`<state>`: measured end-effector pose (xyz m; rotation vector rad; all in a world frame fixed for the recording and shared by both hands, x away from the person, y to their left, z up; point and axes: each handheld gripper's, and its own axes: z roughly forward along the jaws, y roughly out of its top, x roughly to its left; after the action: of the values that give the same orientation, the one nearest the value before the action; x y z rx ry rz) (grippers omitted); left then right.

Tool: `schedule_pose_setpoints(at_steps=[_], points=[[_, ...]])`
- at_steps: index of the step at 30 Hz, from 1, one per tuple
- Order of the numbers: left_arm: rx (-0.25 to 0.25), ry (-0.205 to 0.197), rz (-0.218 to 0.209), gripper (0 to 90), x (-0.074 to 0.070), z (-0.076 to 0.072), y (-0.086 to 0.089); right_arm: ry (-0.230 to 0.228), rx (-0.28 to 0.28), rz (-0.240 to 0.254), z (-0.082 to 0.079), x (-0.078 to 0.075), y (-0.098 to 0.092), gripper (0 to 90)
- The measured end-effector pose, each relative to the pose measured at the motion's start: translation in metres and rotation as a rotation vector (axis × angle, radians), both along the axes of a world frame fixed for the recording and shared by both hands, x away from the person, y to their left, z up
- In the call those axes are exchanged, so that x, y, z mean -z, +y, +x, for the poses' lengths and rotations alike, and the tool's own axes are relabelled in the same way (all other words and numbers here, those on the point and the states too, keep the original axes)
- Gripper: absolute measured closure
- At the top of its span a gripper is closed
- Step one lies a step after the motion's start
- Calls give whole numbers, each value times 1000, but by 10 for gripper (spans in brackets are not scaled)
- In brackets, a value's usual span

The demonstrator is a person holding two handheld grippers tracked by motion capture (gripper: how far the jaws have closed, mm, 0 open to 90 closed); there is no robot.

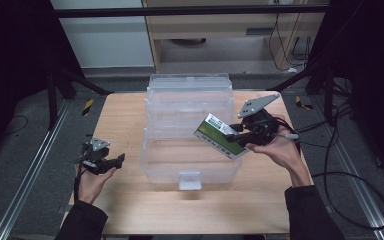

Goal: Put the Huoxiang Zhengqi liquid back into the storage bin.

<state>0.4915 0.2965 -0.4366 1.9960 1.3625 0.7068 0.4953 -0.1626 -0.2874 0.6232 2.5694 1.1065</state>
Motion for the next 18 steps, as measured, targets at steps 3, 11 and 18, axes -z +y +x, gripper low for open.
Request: schedule_pose_setpoints(at_steps=[3, 11, 18], points=[[1, 0, 0, 356, 0, 0, 0, 5, -49, -9, 4, 2, 0, 644], [-3, 0, -2, 356, 1, 0, 2, 23, -180, -62, 14, 11, 2, 644], [-4, 2, -2, 356, 1, 1, 2, 54, -259, -124, 21, 19, 10, 643]])
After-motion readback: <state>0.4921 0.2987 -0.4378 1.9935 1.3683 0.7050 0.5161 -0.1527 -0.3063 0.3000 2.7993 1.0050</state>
